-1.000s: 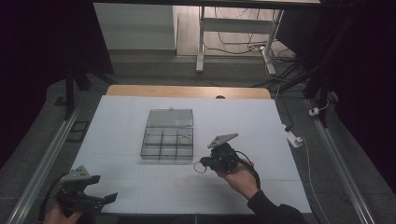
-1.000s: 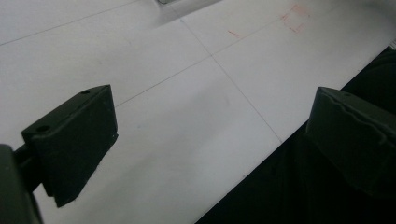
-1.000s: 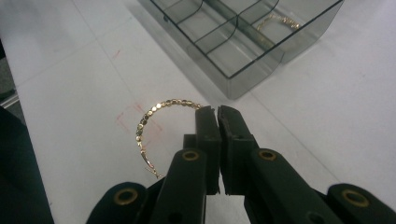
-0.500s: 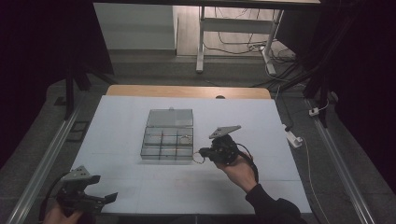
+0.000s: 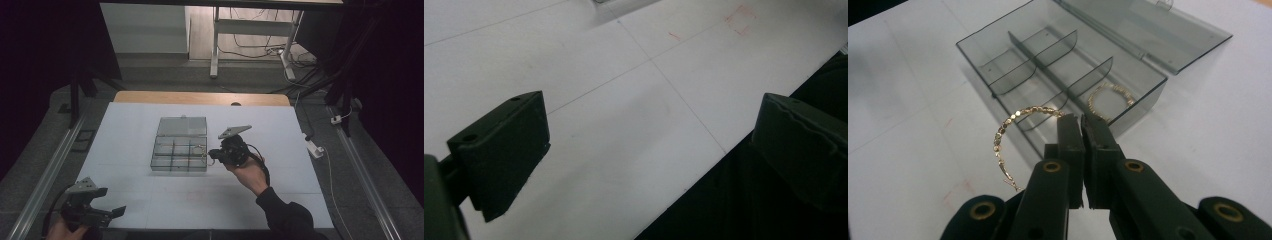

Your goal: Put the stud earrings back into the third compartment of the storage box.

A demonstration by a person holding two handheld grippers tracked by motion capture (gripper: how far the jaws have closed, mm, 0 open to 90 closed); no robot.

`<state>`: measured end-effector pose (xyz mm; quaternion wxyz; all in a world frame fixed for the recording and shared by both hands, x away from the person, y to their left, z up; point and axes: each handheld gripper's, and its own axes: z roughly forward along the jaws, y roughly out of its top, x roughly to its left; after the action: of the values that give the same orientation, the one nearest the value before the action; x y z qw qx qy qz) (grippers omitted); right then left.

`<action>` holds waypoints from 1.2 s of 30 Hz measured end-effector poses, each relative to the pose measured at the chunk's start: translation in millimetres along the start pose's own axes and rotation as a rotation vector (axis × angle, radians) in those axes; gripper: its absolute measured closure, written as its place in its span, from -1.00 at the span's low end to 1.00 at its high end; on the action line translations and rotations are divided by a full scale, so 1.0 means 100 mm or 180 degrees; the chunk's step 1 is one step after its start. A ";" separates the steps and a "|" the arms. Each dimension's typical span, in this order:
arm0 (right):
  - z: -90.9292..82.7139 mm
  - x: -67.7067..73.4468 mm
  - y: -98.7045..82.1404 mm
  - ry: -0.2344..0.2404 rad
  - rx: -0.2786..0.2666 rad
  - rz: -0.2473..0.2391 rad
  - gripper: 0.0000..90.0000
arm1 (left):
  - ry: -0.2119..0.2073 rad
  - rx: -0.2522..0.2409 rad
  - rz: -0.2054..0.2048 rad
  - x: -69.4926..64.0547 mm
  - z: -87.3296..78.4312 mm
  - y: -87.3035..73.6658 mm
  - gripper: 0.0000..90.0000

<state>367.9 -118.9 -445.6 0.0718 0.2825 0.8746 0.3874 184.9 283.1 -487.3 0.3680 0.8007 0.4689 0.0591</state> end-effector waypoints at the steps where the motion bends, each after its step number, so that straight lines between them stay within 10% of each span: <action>1: 0.01 -0.01 0.02 -0.0017 -0.0005 -0.0005 0.94 | -0.0003 -0.0001 -0.0001 0.00 0.00 0.00 -0.95; 36: 0.79 -0.31 0.33 -0.0327 0.0072 -0.0008 0.94 | -0.0027 0.0013 0.0000 0.01 0.01 0.00 -0.95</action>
<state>435.2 -67.6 -479.2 0.1139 0.3017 0.8744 0.3624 185.6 283.3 -487.8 0.3684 0.8017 0.4675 0.0547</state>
